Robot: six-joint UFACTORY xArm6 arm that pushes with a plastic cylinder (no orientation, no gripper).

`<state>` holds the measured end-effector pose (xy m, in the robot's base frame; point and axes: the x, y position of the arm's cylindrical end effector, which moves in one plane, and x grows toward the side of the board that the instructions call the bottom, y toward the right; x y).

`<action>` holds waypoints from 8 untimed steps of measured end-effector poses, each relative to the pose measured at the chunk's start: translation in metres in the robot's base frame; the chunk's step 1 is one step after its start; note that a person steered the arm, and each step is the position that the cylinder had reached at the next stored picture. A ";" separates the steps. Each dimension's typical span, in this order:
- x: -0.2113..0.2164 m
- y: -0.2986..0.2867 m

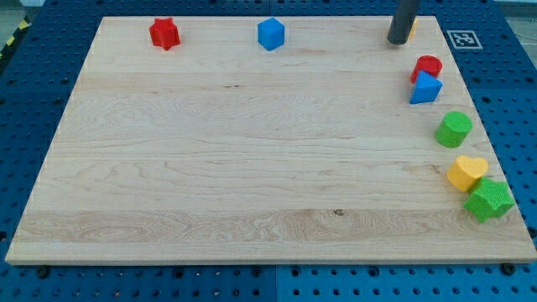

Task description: Touch the red circle

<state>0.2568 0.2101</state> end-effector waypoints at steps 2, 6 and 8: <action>-0.018 -0.015; -0.024 0.010; -0.024 0.022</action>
<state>0.2325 0.2319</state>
